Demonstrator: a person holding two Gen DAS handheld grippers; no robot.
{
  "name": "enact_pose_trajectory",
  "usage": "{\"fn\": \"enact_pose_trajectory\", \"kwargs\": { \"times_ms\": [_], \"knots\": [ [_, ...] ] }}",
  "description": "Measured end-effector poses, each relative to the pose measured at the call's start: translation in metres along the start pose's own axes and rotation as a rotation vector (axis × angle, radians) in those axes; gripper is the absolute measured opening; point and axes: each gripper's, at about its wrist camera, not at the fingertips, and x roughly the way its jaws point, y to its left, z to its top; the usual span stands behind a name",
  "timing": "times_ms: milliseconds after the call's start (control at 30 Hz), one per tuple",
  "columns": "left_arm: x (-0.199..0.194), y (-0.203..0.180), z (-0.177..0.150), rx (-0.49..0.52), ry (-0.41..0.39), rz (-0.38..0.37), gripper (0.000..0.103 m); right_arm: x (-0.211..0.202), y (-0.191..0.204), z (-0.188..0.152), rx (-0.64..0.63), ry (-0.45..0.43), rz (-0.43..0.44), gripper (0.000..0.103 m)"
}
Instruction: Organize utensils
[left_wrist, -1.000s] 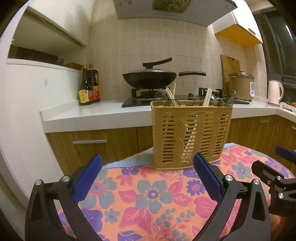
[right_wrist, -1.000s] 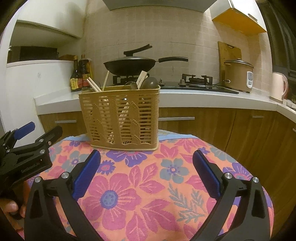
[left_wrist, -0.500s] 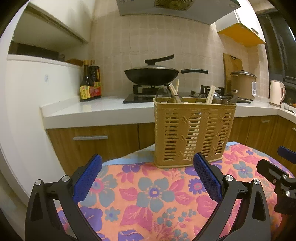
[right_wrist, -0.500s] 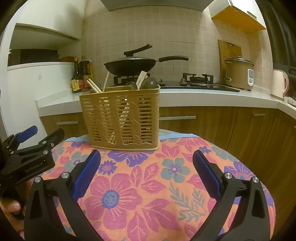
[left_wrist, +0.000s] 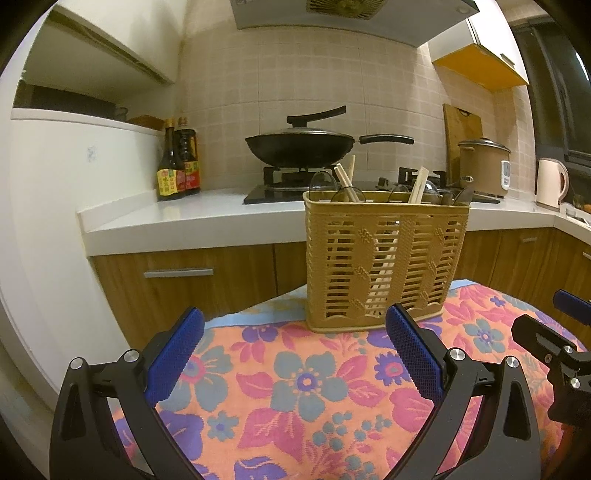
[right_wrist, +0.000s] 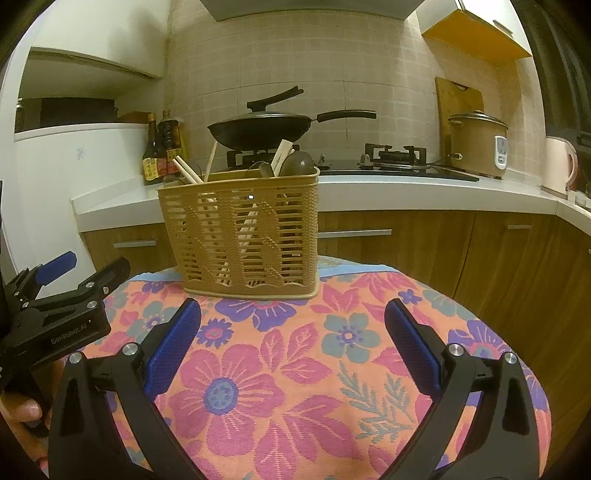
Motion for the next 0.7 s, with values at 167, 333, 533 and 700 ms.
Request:
{"fn": "enact_pose_trajectory", "kwargs": {
  "times_ms": [167,333,533,700],
  "knots": [
    [-0.0005,-0.0004,-0.0002,0.002,-0.001,0.001,0.095,-0.0002,-0.0012,0.0003,0.006,0.0,0.0,0.095],
    [-0.0045,-0.0027,-0.0006,0.019,-0.017,0.005,0.095,-0.0051,-0.0007,-0.0002,-0.003,-0.021,-0.013,0.095],
    [-0.0083,-0.0083,-0.0014,0.048,-0.032,0.006,0.095,-0.0017,-0.0002,-0.0009,-0.006,0.0,-0.017,0.095],
    [-0.0076,-0.0069,-0.0009,0.043,-0.029,0.005,0.095,0.0005,-0.0032,-0.0011,0.009,0.013,-0.017,0.095]
  ]
}}
